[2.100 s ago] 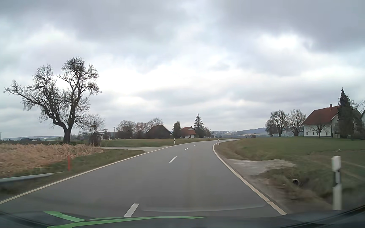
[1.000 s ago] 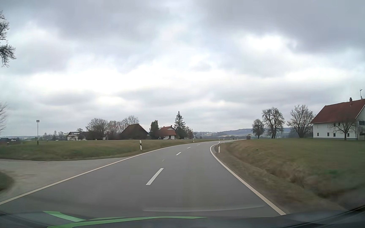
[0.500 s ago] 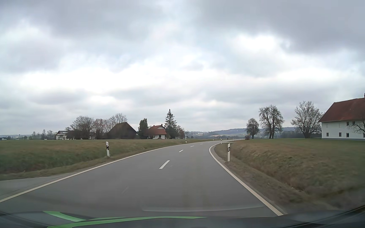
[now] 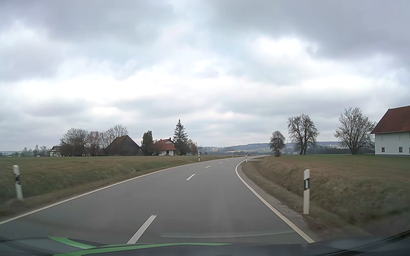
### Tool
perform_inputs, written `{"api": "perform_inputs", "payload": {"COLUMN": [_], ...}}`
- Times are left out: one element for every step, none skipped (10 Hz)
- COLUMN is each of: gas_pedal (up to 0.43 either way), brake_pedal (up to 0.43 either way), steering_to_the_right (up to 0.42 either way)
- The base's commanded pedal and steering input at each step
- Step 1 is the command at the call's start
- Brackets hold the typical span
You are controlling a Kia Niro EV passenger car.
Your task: Follow the waypoints while adhering to traffic rules and regulations
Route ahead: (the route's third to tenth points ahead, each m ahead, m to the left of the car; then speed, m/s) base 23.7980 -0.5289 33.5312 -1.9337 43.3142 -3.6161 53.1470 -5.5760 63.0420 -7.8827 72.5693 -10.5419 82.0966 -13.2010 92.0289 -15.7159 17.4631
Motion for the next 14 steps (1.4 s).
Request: {"api": "perform_inputs", "payload": {"gas_pedal": [0.220, 0.220, 0.220, 0.220, 0.220, 0.220, 0.220, 0.220, 0.220, 0.220, 0.220, 0.220, 0.220, 0.220], "brake_pedal": [0.000, 0.000, 0.000, 0.000, 0.000, 0.000, 0.000, 0.000, 0.000, 0.000, 0.000, 0.000, 0.000, 0.000], "steering_to_the_right": [0.021, 0.021, 0.021, 0.022, 0.022, 0.022, 0.022, 0.022, 0.022, 0.022, 0.022, 0.022, 0.022, 0.021]}}
